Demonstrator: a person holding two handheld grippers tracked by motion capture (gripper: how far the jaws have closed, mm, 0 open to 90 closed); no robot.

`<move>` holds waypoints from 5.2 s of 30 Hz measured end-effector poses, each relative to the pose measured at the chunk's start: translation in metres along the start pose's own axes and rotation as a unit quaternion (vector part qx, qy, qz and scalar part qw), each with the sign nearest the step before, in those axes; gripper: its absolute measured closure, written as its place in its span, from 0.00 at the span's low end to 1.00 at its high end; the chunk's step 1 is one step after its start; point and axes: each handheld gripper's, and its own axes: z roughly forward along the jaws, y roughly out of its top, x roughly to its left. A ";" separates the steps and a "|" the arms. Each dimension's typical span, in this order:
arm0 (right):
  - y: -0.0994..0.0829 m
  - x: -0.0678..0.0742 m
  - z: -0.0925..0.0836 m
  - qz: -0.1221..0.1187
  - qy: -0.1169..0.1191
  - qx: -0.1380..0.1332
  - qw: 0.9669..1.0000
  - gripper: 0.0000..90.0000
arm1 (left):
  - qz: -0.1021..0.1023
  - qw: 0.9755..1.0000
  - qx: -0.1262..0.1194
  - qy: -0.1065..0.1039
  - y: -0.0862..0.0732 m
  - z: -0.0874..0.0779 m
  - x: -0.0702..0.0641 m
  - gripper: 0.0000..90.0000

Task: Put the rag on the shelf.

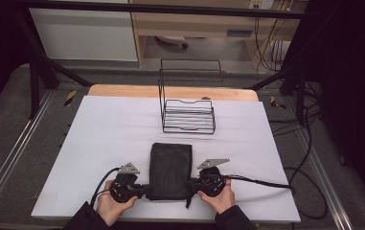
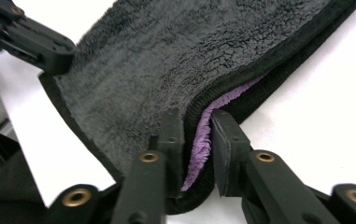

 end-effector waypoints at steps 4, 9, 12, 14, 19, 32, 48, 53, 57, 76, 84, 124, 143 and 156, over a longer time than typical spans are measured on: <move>-0.001 -0.001 -0.003 -0.019 -0.007 -0.022 1.000 0.65 | 0.022 1.000 -0.006 0.014 0.001 -0.005 0.000 0.88; 0.001 -0.010 -0.011 -0.026 -0.017 -0.054 0.998 0.36 | 0.036 0.998 -0.036 0.030 0.005 -0.014 0.006 0.63; 0.003 -0.017 -0.015 -0.025 -0.016 -0.061 0.998 0.25 | 0.041 0.998 -0.043 0.035 0.007 -0.014 0.013 0.51; 0.003 -0.021 -0.018 -0.022 -0.017 -0.069 0.997 0.20 | 0.048 0.997 -0.050 0.037 0.009 -0.015 0.016 0.44; 0.004 -0.029 -0.023 -0.017 -0.021 -0.083 0.996 0.11 | 0.049 0.996 -0.060 0.035 0.019 -0.016 0.024 0.26; 0.003 -0.037 -0.029 -0.012 -0.033 -0.095 0.995 0.04 | 0.070 0.995 -0.051 0.054 0.044 -0.013 0.027 0.12; 0.001 -0.036 -0.027 -0.017 -0.041 -0.084 0.995 0.04 | 0.030 0.993 -0.060 0.096 0.090 0.018 0.054 0.26; 0.001 -0.036 -0.026 -0.019 -0.043 -0.083 0.995 0.04 | 0.015 0.993 -0.053 0.101 0.097 0.033 0.063 0.35; 0.001 -0.036 -0.026 -0.020 -0.044 -0.082 0.995 0.04 | -0.004 0.994 -0.047 0.096 0.097 0.041 0.072 0.51; 0.007 -0.043 -0.022 -0.026 -0.054 -0.083 0.995 0.03 | -0.026 0.997 -0.027 0.064 0.089 0.055 0.083 0.81; 0.023 -0.050 -0.017 -0.021 -0.052 -0.097 0.994 0.06 | -0.016 0.997 -0.030 0.069 0.087 0.056 0.081 0.83; 0.066 -0.076 0.048 0.048 -0.021 -0.049 0.997 0.73 | 0.004 0.996 -0.040 0.075 0.084 0.057 0.080 0.83; 0.069 -0.073 0.036 0.058 -0.001 -0.063 0.996 0.85 | -0.008 0.996 -0.070 0.060 0.088 0.039 0.075 0.88; 0.072 -0.059 0.017 0.030 0.001 -0.104 0.994 0.85 | 0.023 0.992 -0.108 0.058 0.089 0.013 0.057 0.88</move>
